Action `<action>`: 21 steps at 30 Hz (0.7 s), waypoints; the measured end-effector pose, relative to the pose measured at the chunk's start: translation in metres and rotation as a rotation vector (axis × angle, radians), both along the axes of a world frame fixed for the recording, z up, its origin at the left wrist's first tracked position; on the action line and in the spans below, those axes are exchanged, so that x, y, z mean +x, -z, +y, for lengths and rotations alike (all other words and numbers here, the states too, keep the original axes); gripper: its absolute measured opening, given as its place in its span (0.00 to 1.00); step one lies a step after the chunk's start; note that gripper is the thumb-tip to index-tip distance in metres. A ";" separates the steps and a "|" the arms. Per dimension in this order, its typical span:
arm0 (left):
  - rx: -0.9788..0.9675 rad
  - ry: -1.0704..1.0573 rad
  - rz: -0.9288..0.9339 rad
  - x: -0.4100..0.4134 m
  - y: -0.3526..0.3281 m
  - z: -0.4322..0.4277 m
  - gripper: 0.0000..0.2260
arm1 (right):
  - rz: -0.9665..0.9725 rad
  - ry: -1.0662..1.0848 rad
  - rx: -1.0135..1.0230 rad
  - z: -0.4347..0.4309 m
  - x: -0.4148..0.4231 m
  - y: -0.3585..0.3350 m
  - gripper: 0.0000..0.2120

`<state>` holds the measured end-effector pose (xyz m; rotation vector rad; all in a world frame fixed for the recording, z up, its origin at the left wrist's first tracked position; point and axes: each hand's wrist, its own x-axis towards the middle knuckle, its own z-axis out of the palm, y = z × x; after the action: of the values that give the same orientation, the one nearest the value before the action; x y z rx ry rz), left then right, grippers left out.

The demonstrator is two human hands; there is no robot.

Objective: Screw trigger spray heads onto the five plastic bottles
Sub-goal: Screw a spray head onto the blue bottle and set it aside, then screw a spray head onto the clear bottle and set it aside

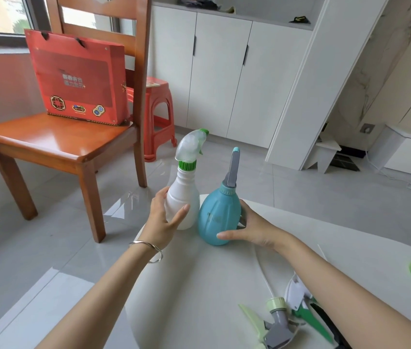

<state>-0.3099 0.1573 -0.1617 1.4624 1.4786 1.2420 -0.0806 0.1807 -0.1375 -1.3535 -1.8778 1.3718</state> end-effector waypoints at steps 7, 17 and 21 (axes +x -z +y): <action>-0.036 -0.067 0.131 0.002 -0.010 -0.025 0.38 | 0.020 0.125 0.139 -0.026 0.009 -0.017 0.49; 0.064 -0.050 0.154 0.045 -0.050 -0.113 0.31 | -0.030 0.200 0.434 -0.121 0.087 -0.077 0.33; 0.138 0.060 0.194 0.100 -0.063 -0.136 0.28 | -0.149 0.285 0.602 -0.167 0.138 -0.097 0.32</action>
<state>-0.2098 0.0215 -0.0986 1.7484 1.4858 1.2146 0.0570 0.0141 -0.0409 -1.3500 -1.8822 0.5135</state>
